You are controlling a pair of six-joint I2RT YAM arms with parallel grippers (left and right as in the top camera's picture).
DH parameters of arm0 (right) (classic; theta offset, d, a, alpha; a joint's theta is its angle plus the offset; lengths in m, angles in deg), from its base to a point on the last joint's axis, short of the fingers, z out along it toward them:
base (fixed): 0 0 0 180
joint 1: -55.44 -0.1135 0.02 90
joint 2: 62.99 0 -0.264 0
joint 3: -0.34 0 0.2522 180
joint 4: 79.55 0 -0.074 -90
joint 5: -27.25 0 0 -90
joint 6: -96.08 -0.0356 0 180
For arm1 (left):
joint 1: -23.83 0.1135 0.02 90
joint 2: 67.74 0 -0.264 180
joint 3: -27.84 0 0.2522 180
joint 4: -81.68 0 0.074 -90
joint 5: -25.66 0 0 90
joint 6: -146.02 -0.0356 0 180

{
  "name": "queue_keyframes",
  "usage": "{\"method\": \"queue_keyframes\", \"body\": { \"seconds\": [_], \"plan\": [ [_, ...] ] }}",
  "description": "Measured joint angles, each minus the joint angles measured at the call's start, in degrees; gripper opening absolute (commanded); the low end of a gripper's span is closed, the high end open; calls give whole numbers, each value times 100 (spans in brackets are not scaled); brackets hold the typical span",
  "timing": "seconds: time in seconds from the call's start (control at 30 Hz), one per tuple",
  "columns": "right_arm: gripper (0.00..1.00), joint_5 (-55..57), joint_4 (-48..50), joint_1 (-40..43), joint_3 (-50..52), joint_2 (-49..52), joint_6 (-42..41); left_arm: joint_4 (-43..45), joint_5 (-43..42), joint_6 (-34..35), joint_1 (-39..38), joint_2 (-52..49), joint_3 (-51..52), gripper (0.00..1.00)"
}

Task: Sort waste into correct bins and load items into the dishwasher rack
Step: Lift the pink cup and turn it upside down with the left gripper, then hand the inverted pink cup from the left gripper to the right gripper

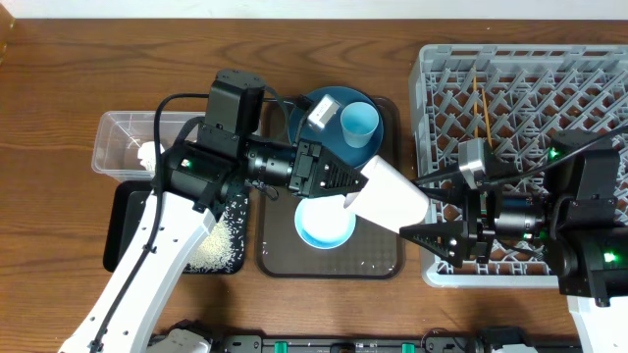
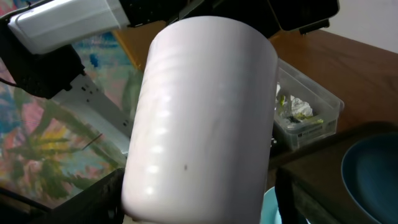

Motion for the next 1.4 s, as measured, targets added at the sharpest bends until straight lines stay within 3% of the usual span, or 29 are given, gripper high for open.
{"method": "queue_keyframes", "body": {
  "seconds": [0.2, 1.0, 1.1, 1.27, 1.4],
  "plan": [
    [82, 0, -7, 0, 0, 0, -13, -2, 37, 0, 0, 0, 0, 6],
    [77, 7, 15, -173, 0, 122, -17, -2, 72, 0, 0, 0, 0, 6],
    [74, 9, 72, -232, 0, 127, -17, -2, 72, 0, 0, 0, 0, 6],
    [57, 68, 96, -229, 2, 127, -13, 2, 63, -15, 4, 0, 0, 6],
    [55, 116, 136, -229, 4, 129, -57, 15, 74, -20, 28, 0, 0, 6]
  ]
}}
